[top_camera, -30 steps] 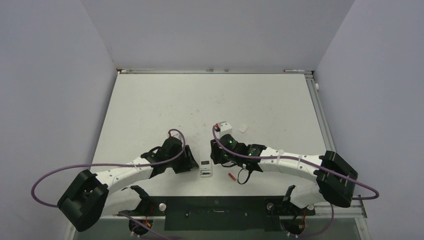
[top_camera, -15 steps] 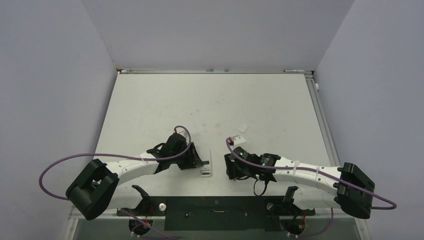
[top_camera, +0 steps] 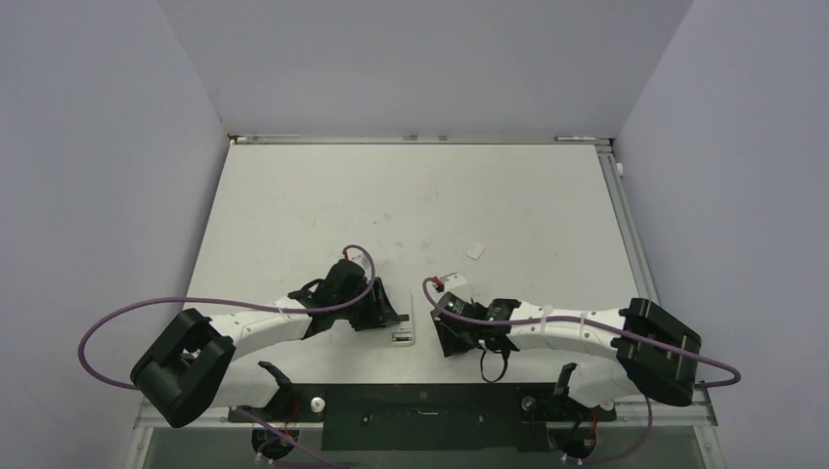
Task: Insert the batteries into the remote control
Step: Adjust the battery at the center of the board.
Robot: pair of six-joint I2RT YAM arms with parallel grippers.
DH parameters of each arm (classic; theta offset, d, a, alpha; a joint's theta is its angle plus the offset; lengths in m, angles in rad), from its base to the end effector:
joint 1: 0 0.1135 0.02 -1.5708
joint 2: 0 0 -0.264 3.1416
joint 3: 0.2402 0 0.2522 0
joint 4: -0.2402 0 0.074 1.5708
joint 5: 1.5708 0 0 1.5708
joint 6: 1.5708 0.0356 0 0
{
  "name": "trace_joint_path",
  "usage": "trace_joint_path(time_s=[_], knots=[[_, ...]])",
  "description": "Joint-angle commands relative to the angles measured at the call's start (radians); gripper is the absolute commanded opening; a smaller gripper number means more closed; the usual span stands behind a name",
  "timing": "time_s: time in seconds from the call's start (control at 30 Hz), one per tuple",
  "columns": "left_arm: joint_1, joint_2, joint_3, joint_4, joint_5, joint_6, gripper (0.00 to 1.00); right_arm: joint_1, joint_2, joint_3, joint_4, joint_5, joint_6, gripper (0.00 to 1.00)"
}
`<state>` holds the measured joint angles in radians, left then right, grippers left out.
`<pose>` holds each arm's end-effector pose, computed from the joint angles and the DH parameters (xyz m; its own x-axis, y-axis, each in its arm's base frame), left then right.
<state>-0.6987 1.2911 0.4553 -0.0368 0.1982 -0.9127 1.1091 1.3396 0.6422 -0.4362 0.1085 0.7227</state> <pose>0.1685 -0.1507 0.1423 -0.9343 -0.2281 -0.2738 -0.0190 0.7991 -0.6008 0.1069 0.2061 0.1600 -0.8779 -0.2883 -0.3825 -0.3853 0.8994 0.2065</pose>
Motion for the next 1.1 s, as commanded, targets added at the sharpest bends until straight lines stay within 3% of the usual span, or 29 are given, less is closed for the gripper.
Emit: trace_joint_path(time_s=[0.0,0.27,0.6,1.07], knots=[[-0.005,-0.017,-0.032,-0.025,-0.011,0.02,0.45,0.01,0.029,0.063,0.011,0.07,0.001,0.44],[-0.005,-0.029,-0.047,-0.026,-0.006,0.021,0.46,0.005,0.102,0.105,-0.063,0.199,0.022,0.43],[-0.005,-0.037,-0.063,-0.021,-0.002,0.02,0.46,0.007,0.112,0.102,-0.082,0.22,0.037,0.43],[-0.005,-0.029,-0.063,-0.011,-0.002,0.02,0.47,0.003,0.07,0.047,-0.222,0.383,0.192,0.4]])
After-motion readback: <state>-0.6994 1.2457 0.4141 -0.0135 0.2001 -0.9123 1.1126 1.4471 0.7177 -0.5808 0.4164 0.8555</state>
